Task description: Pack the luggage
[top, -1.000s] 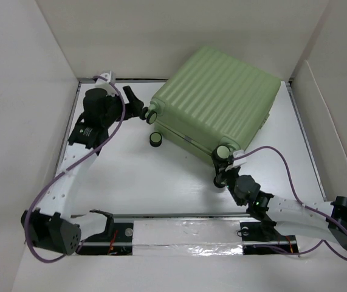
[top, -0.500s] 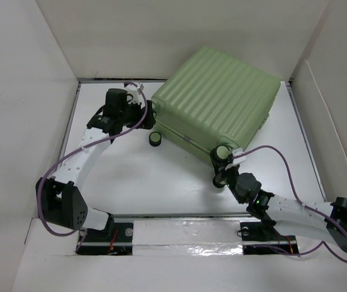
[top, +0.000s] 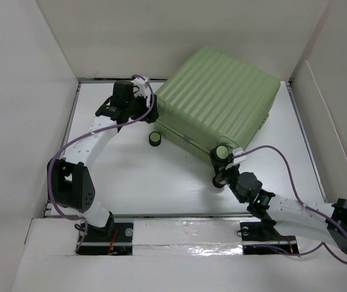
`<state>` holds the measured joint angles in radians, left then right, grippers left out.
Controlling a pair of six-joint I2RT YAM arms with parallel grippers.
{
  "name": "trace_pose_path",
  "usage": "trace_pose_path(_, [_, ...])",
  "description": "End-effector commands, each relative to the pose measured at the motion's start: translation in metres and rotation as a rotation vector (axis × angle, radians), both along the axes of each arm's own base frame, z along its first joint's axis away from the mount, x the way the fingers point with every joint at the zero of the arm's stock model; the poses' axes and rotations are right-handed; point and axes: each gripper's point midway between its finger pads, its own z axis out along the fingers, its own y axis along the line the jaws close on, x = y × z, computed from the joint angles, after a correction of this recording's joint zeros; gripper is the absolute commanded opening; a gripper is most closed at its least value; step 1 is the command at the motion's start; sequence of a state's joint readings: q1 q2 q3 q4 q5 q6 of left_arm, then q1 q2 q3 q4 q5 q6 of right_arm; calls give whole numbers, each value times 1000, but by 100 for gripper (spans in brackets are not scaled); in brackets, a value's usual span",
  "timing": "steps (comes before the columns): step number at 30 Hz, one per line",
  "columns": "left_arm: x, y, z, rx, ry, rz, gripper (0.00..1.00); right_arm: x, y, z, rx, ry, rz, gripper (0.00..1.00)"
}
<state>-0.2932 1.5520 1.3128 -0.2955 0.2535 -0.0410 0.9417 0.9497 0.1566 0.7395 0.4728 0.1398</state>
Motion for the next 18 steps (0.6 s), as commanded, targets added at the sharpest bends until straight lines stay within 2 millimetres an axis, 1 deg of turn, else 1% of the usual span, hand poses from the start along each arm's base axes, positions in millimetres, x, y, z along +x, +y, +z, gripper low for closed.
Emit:
trace_pose_path(1, [17,-10,31,-20,-99,-41,73,1,17,75,219,-137,56,0])
trace_pose_path(4, [20,-15,24,-4,-91,-47,70,0,18,74,218,-135,67,0])
trace_pose_path(5, [18,-19,22,-1,-88,-55,61,2,17,75,219,-136,62,0])
trace_pose_path(6, [18,-19,19,2,-81,-54,55,2,17,73,218,-134,62,0])
trace_pose_path(7, [15,-25,18,2,-76,-69,49,3,15,74,219,-136,56,0])
trace_pose_path(8, [13,-24,15,4,-64,-72,31,3,15,73,219,-134,59,0])
trace_pose_path(9, [6,-30,8,4,-43,-93,21,4,13,74,220,-136,58,0])
trace_pose_path(10, [3,-30,4,4,-28,-97,15,4,14,75,222,-136,61,0])
trace_pose_path(11, [-4,-34,1,-3,-7,-95,2,5,11,74,218,-134,52,0])
trace_pose_path(12, [-13,-37,-7,-11,19,-103,0,8,7,74,216,-135,40,0])
trace_pose_path(13, [-25,-45,-12,-33,43,-130,0,8,4,80,227,-144,33,0])
trace_pose_path(14, [-33,-52,-14,-53,56,-139,0,12,-1,77,212,-132,14,0])
trace_pose_path(15, [-52,-66,-21,-46,76,-164,0,10,-3,84,225,-142,13,0])
trace_pose_path(16, [-64,-75,-25,-61,95,-177,0,10,-5,86,221,-141,8,0])
trace_pose_path(17, [-73,-88,-23,-88,92,-205,0,10,-4,82,192,-122,13,0])
trace_pose_path(18, [-88,-98,-23,-116,113,-215,0,10,-2,84,181,-123,20,0])
